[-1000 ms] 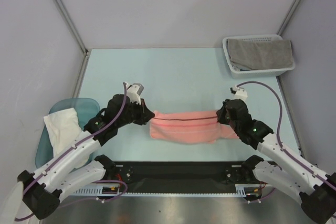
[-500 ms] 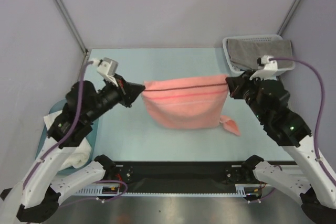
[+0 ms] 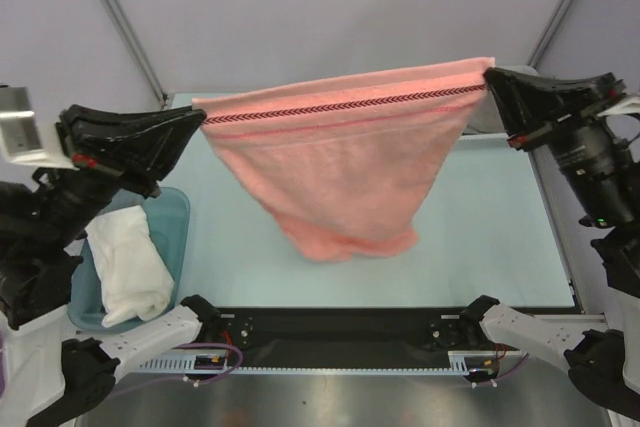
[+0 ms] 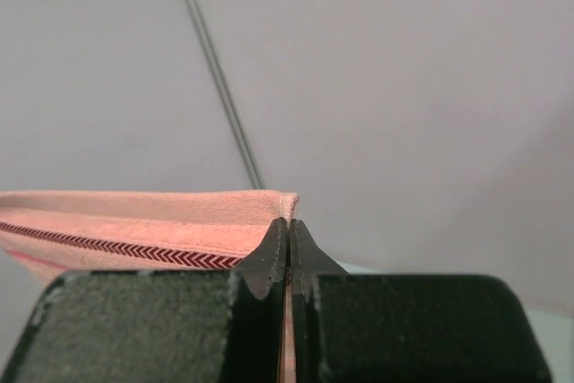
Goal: Fold and stack the towels
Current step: Flatten out the crumpled towel
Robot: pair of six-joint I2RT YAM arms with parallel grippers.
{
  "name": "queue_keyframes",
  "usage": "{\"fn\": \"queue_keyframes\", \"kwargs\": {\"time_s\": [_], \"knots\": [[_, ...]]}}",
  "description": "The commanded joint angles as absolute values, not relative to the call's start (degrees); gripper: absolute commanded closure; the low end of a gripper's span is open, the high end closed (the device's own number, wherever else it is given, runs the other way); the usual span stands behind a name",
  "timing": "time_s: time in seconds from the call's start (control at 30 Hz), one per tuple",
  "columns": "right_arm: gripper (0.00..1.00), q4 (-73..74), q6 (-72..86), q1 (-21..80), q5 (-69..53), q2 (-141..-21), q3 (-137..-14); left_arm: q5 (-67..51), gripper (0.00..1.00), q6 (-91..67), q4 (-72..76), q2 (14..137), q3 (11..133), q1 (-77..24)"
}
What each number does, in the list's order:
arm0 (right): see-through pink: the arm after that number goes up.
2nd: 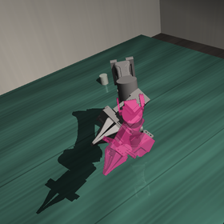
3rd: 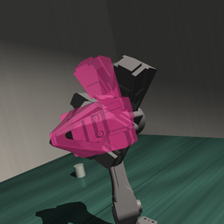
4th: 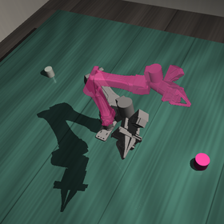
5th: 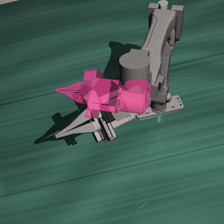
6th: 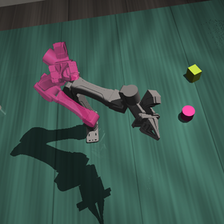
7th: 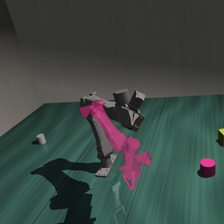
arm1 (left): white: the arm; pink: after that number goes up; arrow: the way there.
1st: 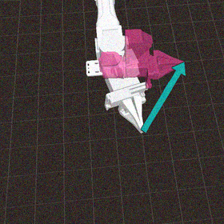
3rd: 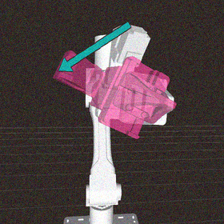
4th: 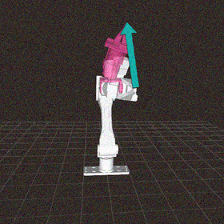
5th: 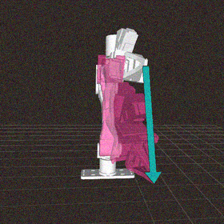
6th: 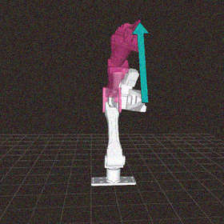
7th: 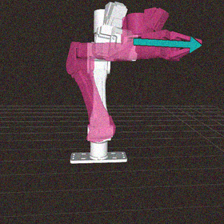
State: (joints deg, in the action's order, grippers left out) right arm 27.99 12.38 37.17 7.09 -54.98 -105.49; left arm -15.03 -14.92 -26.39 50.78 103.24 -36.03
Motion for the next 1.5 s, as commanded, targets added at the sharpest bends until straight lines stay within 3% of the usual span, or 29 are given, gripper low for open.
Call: {"fn": "queue_keyframes", "kwargs": {"time_s": [0.0, 0.2, 0.4, 0.63, 0.7, 0.8, 0.97, 1.2, 1.33, 1.47], "knots": [[1.00, 25.40, 9.06, 37.09, 4.92, -55.55, -112.31, -19.77, 1.00, -13.80, -21.10, 52.99, 108.71, -36.04], [1.00, 23.65, 8.70, 35.08, 2.55, -56.07, -119.79, -20.40, 0.99, -14.41, -18.29, 54.49, 114.87, -36.12], [1.00, 21.71, 9.14, 31.64, 0.62, -59.93, -121.72, -12.77, 1.00, -11.34, -17.31, 56.33, 115.31, -36.04], [1.00, 18.29, 4.40, 31.38, 5.09, -68.09, -116.02, -4.83, 1.00, -6.68, -15.04, 64.85, 113.21, -34.99], [1.00, 16.18, 4.48, 28.05, 3.45, -70.83, -114.18, -7.45, 1.00, -8.86, -11.97, 68.98, 111.63, -29.57], [1.00, 11.97, 11.49, 17.51, -7.33, -78.46, -111.89, -11.68, 0.99, -14.31, -7.30, 76.77, 109.16, -23.32], [1.00, 4.68, 17.03, 11.17, -13.61, -100.91, -116.70, -16.17, 1.00, -18.36, -0.18, 92.60, 110.03, -17.06], [1.00, 8.88, 21.26, 7.47, -17.05, -132.57, -146.93, -18.01, 1.00, -23.11, 5.89, 120.11, 126.27, -9.24], [1.00, 3.89, 23.38, 6.15, -17.05, -135.35, -145.56, -18.72, 1.00, -25.05, 5.36, 130.07, 136.22, -7.12], [1.00, 0.62, 23.03, 5.89, -16.52, -132.72, -137.12, -17.32, 1.00, -25.31, 7.29, 131.05, 133.08, -6.24]]}}
